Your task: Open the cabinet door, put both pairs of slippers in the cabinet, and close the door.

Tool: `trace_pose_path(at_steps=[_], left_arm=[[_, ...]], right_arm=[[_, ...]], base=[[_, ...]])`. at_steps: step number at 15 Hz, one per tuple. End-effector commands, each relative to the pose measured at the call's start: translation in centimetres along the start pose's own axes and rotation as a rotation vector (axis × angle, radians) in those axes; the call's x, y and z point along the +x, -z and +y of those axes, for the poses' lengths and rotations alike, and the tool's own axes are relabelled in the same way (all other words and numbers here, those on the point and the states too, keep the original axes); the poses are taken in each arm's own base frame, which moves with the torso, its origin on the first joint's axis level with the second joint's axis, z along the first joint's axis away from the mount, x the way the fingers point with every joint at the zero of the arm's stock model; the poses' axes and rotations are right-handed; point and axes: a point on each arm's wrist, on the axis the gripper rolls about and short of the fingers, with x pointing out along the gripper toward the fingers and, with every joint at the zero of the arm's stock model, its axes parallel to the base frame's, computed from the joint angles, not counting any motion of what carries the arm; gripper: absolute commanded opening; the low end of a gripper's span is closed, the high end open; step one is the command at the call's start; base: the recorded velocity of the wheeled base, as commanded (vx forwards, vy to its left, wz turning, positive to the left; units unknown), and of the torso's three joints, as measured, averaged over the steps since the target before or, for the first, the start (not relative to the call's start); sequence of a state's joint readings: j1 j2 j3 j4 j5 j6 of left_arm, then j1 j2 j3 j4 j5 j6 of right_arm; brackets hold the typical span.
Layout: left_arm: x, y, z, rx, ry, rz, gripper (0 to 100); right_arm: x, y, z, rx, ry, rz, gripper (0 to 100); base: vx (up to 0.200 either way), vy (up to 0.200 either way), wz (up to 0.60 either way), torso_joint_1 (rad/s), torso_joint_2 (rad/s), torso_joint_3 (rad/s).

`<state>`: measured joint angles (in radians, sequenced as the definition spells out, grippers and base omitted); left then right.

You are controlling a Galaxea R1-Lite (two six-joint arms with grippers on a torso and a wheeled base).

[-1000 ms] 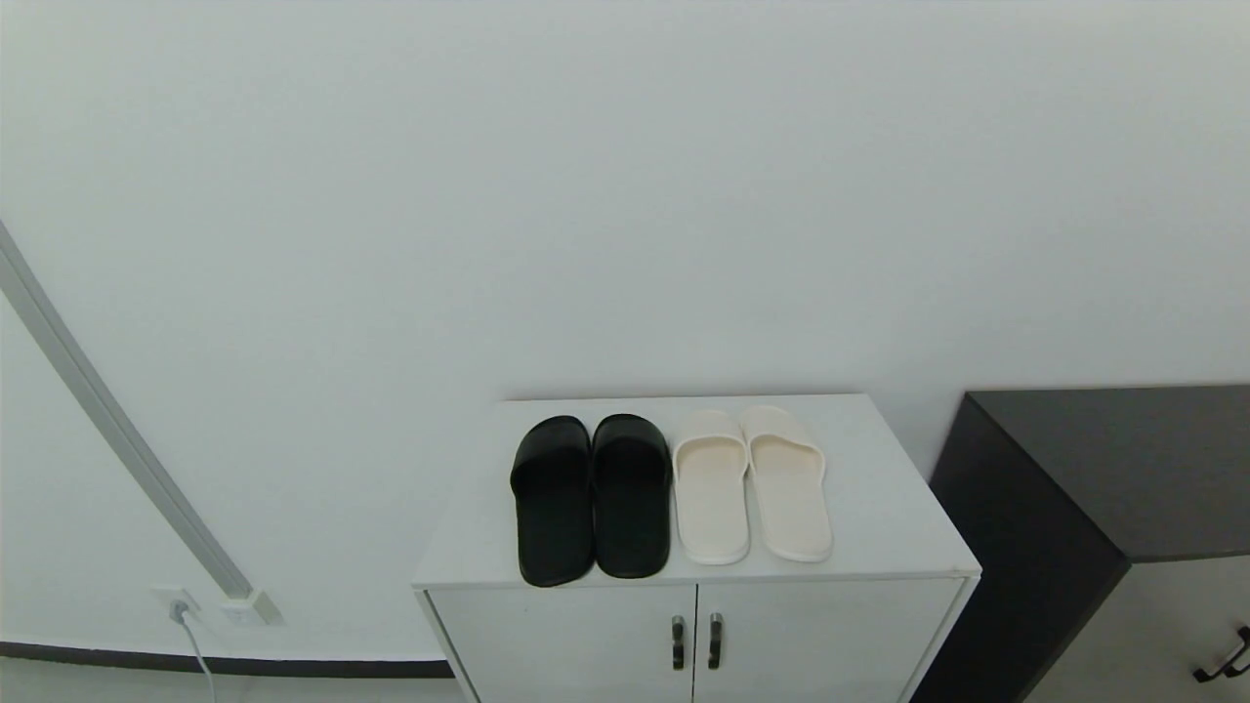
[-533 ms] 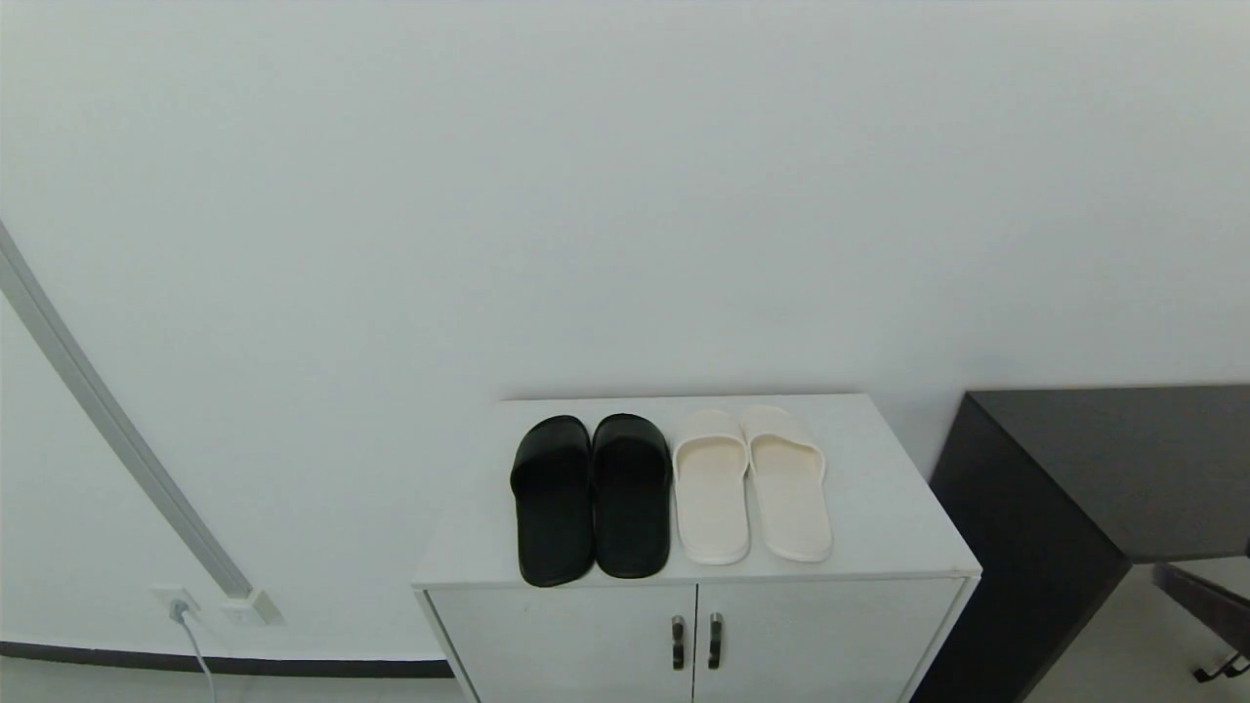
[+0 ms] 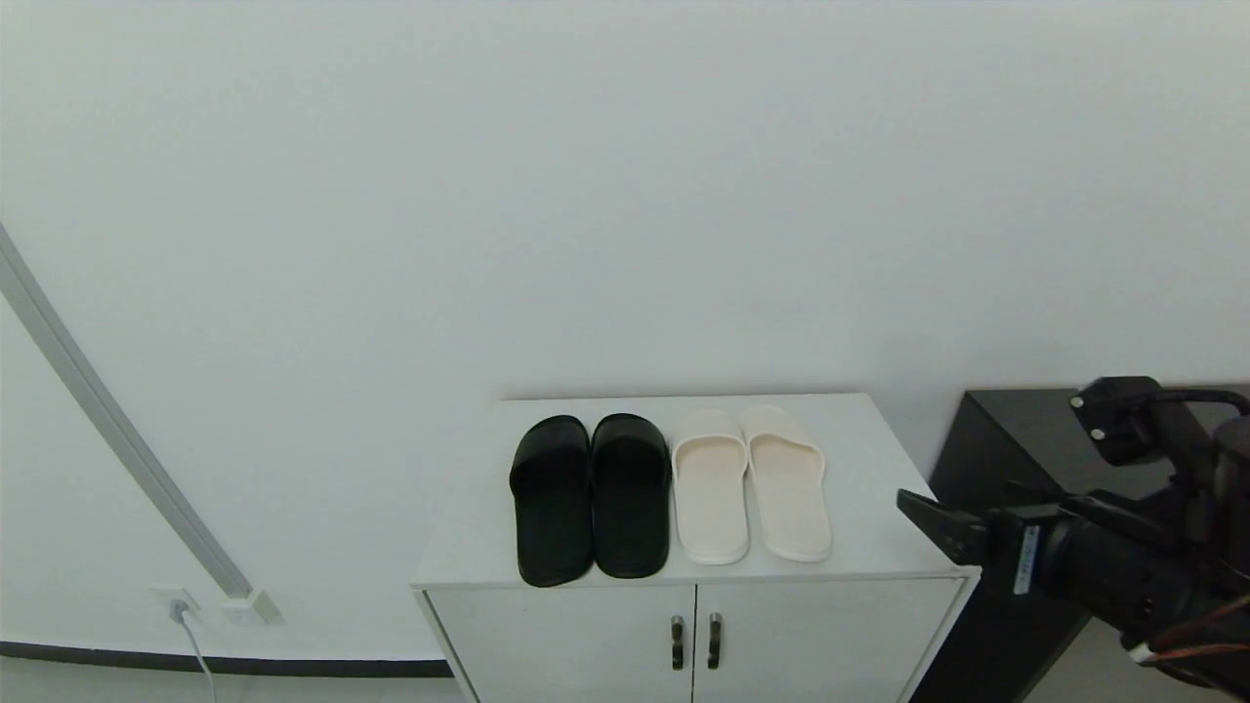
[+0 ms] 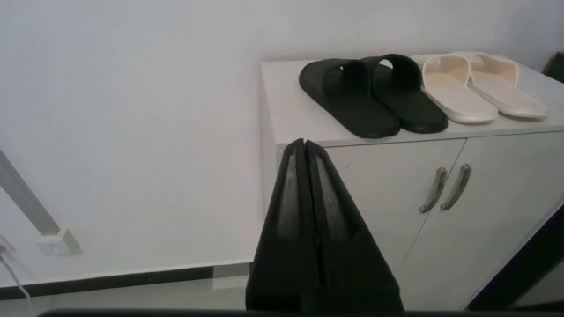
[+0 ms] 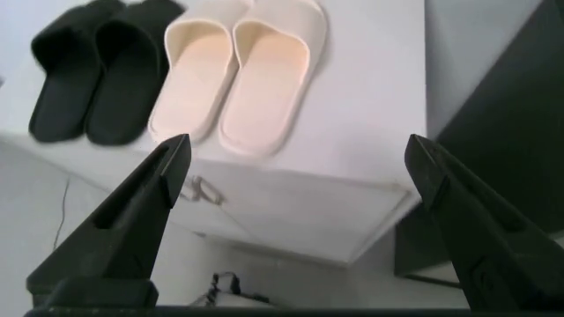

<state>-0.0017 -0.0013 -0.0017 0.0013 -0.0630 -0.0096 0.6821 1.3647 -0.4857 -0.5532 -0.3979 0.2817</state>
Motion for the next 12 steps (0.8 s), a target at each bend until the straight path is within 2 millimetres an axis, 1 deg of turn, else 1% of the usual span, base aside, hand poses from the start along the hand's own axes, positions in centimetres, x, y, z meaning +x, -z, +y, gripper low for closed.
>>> trace_pose_path(at_steps=[1, 3, 4, 5, 7, 10, 12], left_arm=[[0.0, 0.0, 0.0, 0.0, 0.001, 0.002, 0], [0.0, 0.0, 0.0, -0.001, 0.001, 0.002, 0], [0.0, 0.0, 0.0, -0.001, 0.001, 0.002, 0], [0.0, 0.0, 0.0, -0.001, 0.001, 0.002, 0], [0.0, 0.0, 0.0, 0.0, 0.001, 0.002, 0], [0.0, 0.0, 0.0, 0.0, 0.0, 0.002, 0], [0.0, 0.0, 0.0, 0.0, 0.003, 0.002, 0]], right_arm=[[4.2, 1.0, 2.8, -0.018, 0.01, 0.026, 100], [6.5, 1.5, 4.6, -0.026, 0.043, 0.015, 100], [7.4, 1.8, 5.3, -0.032, 0.057, 0.011, 100], [8.3, 2.5, 6.6, -0.034, 0.06, -0.005, 100], [10.2, 3.5, 7.9, -0.021, 0.076, -0.049, 100], [12.5, 6.3, 8.2, -0.039, 0.119, -0.036, 100], [13.6, 7.1, 8.1, -0.044, 0.134, -0.024, 100]], base=[[0.0, 0.0, 0.0, 0.0, 0.0, 0.0], [0.0, 0.0, 0.0, 0.0, 0.0, 0.0], [0.0, 0.0, 0.0, 0.0, 0.0, 0.0], [0.0, 0.0, 0.0, 0.0, 0.0, 0.0], [0.0, 0.0, 0.0, 0.0, 0.0, 0.0], [0.0, 0.0, 0.0, 0.0, 0.0, 0.0], [0.0, 0.0, 0.0, 0.0, 0.0, 0.0]])
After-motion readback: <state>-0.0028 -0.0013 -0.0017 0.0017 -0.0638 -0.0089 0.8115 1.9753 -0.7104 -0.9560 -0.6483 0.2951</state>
